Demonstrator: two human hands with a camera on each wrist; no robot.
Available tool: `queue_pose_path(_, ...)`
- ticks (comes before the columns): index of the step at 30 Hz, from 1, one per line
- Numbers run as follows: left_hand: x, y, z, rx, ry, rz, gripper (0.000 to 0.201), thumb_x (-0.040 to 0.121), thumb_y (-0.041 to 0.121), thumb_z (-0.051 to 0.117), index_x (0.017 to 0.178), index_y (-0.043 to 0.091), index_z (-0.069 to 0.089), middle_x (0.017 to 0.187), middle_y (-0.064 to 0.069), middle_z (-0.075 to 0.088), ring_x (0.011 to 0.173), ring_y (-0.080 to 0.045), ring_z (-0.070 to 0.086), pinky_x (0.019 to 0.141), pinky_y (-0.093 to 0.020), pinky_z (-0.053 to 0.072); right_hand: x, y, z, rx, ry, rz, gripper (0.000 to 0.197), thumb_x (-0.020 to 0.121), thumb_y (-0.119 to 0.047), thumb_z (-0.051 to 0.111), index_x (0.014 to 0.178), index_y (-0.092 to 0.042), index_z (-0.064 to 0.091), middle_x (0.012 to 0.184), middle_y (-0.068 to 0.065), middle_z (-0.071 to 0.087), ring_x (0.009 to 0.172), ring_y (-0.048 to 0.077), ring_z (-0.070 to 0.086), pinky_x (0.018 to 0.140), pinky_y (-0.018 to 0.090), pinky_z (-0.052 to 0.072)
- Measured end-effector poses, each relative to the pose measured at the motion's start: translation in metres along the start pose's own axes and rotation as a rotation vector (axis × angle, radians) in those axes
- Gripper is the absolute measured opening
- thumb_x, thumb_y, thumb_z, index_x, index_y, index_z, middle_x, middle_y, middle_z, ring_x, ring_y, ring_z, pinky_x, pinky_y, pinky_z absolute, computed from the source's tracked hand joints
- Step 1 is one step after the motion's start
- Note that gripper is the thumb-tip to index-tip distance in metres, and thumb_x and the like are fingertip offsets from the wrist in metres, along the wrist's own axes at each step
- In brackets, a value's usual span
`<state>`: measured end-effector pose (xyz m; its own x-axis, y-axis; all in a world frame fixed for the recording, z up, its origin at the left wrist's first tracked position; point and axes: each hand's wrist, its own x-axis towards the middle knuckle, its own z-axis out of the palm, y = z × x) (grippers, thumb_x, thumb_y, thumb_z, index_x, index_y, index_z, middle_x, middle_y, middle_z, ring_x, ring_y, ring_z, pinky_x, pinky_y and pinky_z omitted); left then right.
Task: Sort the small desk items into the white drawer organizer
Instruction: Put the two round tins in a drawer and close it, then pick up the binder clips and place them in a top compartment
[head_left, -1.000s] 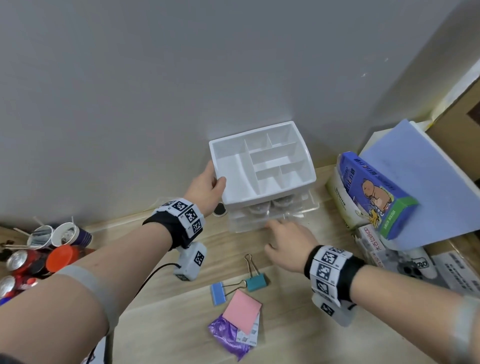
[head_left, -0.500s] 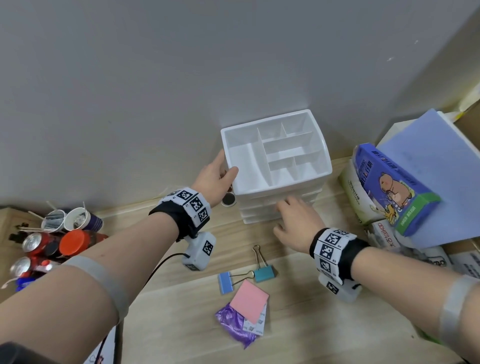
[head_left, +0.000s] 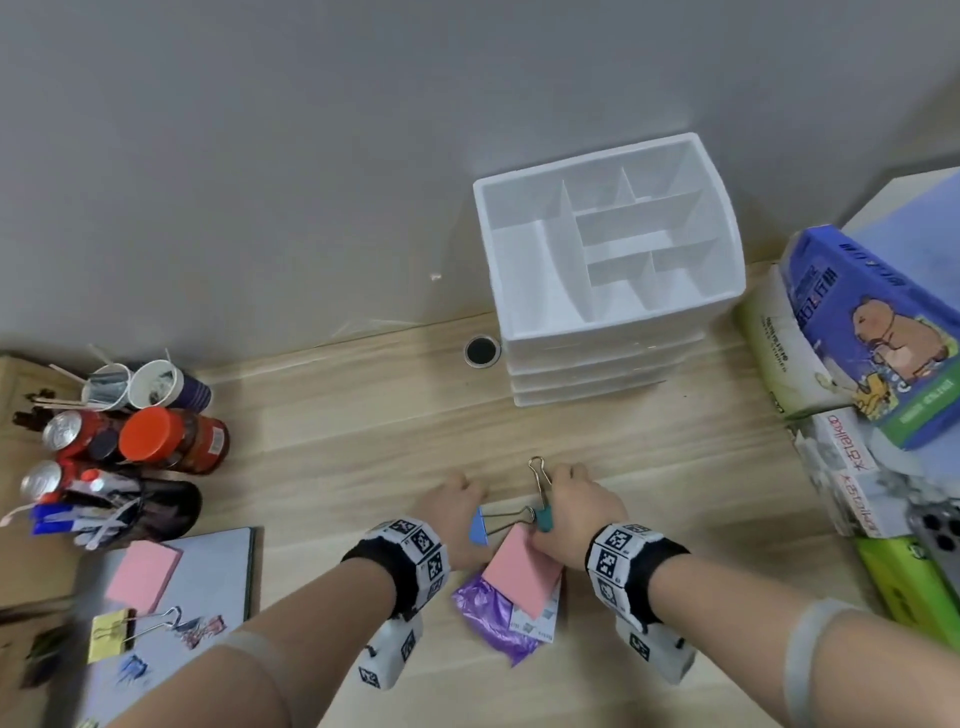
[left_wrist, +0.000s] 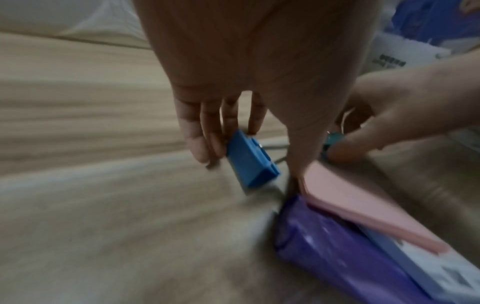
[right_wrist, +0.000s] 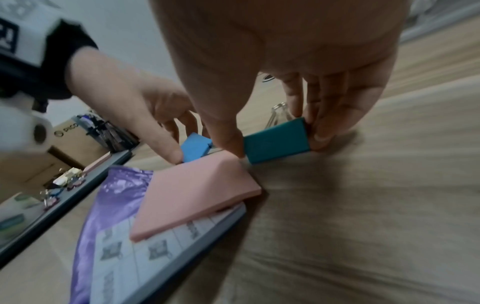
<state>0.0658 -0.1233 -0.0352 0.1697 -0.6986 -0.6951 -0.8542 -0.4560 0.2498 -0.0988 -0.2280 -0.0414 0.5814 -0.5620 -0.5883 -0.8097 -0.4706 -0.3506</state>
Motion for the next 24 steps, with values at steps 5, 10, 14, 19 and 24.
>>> queue_pose_path(5,0.003,0.012,0.008,0.027,0.075,-0.043,0.047,0.075,0.029,0.071,0.115,0.012,0.052,0.116,-0.007,0.048,0.092,-0.028,0.06,0.069,-0.029,0.045,0.005,0.003,-0.006,0.084,-0.106,0.065,0.071,0.069,-0.063,0.063,0.119,-0.013,0.056,0.12,0.01,0.048,0.101,0.027,0.062,0.087,0.033,0.051)
queue_pose_path(10,0.002,0.007,-0.012,0.131,-0.031,-0.127,0.053,0.071,0.021,0.077,0.115,0.011,0.049,0.111,-0.01,0.056,0.093,-0.03,0.064,0.072,-0.035,0.054,0.005,0.008,-0.022,0.339,-0.213,0.066,0.037,0.071,-0.046,0.071,0.091,-0.015,0.066,0.099,0.007,0.067,0.087,0.023,0.065,0.076,0.034,0.052)
queue_pose_path(14,-0.006,0.008,-0.028,0.082,-0.158,-0.17,0.034,0.077,0.014,0.074,0.104,0.011,0.053,0.094,-0.006,0.057,0.077,-0.023,0.059,0.062,-0.031,0.048,-0.003,0.001,-0.03,0.499,-0.278,0.0,0.03,0.07,-0.034,0.081,0.089,-0.026,0.059,0.092,-0.003,0.066,0.092,0.02,0.066,0.084,0.034,0.054)
queue_pose_path(19,-0.029,0.005,-0.059,-0.375,-0.165,-0.208,0.005,0.086,0.008,0.06,0.082,0.011,0.061,0.062,-0.008,0.064,0.049,-0.021,0.065,0.066,-0.04,0.062,-0.026,-0.016,-0.051,0.624,-0.355,-0.112,0.043,0.068,-0.032,0.083,0.102,-0.016,0.062,0.087,0.001,0.065,0.077,0.02,0.065,0.069,0.033,0.054)
queue_pose_path(24,-0.064,0.033,-0.112,-0.686,-0.077,0.011,0.016,0.088,0.0,0.057,0.1,0.0,0.068,0.088,-0.021,0.07,0.058,-0.022,0.067,0.067,-0.035,0.063,-0.055,-0.042,-0.097,0.704,-0.289,-0.325,0.043,0.072,-0.022,0.086,0.102,-0.019,0.055,0.087,0.003,0.067,0.071,0.017,0.063,0.064,0.034,0.054)
